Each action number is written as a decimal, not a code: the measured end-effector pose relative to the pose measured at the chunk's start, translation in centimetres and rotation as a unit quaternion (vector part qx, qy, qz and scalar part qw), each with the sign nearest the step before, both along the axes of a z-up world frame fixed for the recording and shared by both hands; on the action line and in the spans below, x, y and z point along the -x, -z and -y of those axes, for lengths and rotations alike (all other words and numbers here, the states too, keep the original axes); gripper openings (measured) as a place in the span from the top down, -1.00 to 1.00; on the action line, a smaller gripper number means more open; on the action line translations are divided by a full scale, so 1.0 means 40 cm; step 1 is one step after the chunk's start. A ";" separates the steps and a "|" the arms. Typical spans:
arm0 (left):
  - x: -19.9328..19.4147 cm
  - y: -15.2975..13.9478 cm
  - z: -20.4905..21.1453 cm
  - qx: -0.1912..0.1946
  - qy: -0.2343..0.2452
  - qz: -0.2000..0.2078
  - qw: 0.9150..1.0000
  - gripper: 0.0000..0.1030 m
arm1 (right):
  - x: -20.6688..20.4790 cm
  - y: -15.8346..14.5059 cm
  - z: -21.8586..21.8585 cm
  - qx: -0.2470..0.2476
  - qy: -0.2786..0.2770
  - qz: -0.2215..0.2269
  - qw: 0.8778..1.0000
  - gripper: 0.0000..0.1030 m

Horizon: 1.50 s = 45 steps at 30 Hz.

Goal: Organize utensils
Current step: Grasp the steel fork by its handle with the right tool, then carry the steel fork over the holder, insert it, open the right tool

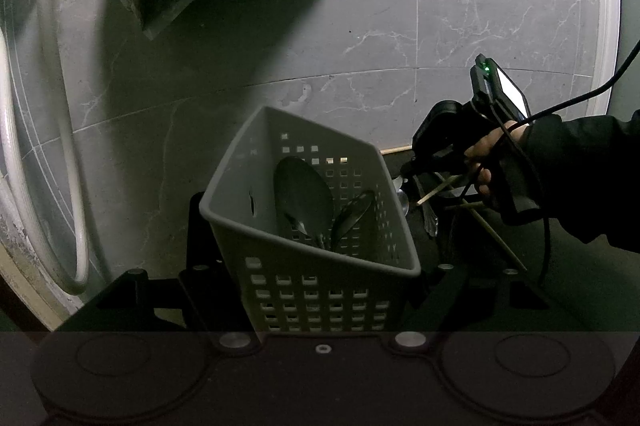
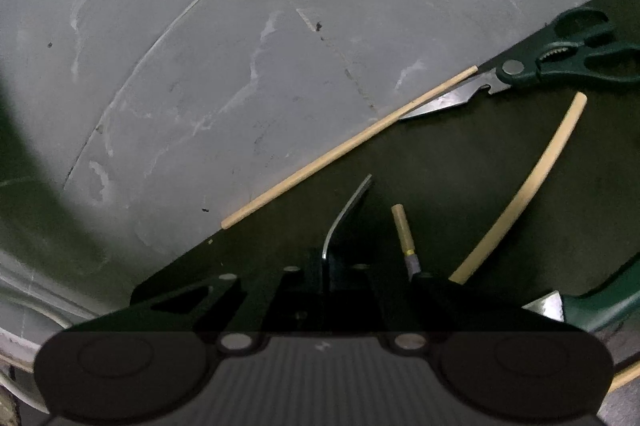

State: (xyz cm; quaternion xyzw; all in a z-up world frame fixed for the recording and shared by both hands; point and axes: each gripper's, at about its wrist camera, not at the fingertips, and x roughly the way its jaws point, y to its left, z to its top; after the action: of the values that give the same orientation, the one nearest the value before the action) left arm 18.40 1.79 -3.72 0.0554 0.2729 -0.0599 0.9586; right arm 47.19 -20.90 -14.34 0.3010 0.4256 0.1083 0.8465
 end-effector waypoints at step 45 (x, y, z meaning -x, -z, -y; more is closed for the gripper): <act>0.000 0.014 -0.053 0.014 0.072 0.012 0.997 -0.49 | 0.501 -0.496 -0.148 -0.015 -0.157 0.425 0.891 0.95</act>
State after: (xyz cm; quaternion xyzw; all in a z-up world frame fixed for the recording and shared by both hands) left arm 18.38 3.93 -4.28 0.0620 0.2560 -0.1316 0.9557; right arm 27.17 -14.98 5.48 0.1683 0.0648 0.3634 0.9140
